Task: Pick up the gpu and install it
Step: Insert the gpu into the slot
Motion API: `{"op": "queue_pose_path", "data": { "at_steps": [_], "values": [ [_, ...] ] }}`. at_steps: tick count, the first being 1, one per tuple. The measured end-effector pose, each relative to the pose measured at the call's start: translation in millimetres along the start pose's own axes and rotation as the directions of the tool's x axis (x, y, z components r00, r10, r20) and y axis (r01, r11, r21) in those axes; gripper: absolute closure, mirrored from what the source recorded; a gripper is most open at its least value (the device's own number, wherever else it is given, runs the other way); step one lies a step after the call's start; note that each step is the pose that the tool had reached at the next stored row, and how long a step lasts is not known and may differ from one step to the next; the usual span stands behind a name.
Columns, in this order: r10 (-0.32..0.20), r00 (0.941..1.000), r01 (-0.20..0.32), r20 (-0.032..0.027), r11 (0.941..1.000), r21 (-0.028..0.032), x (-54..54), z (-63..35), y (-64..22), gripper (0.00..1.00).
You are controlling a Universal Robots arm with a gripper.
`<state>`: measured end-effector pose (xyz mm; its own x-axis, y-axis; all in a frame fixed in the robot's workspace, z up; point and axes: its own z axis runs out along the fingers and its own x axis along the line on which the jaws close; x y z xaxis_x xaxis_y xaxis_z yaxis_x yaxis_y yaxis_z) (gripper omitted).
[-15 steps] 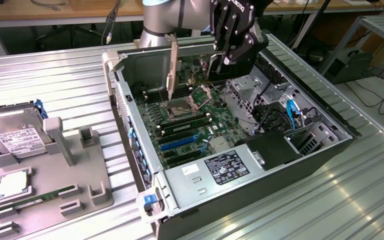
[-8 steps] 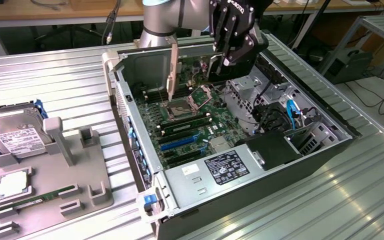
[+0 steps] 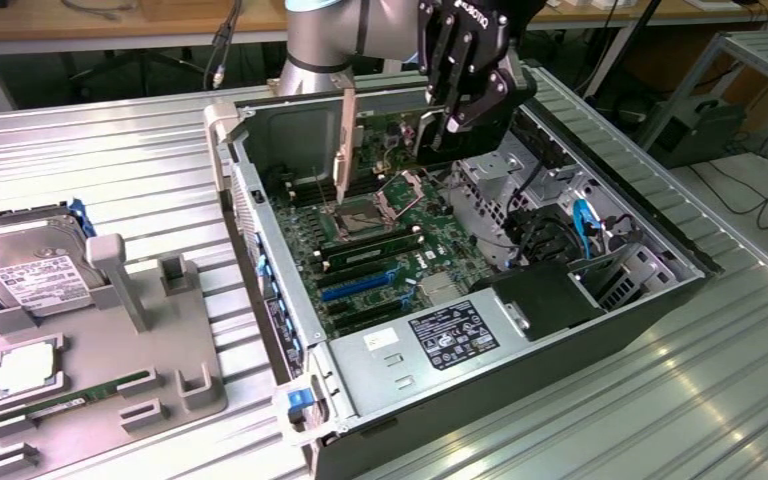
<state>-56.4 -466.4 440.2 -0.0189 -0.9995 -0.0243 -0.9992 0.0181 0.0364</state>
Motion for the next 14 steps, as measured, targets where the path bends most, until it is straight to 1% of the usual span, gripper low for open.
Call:
{"op": "queue_pose_path", "data": {
  "at_steps": [4,14],
  "values": [
    [0.0,1.0,0.0,-0.0001,1.0,-0.0021,0.1,2.1,-0.1,0.72],
    [0.0,1.0,0.0,-0.0001,1.0,-0.0026,0.5,20.8,-0.8,0.72]
  ]
}}
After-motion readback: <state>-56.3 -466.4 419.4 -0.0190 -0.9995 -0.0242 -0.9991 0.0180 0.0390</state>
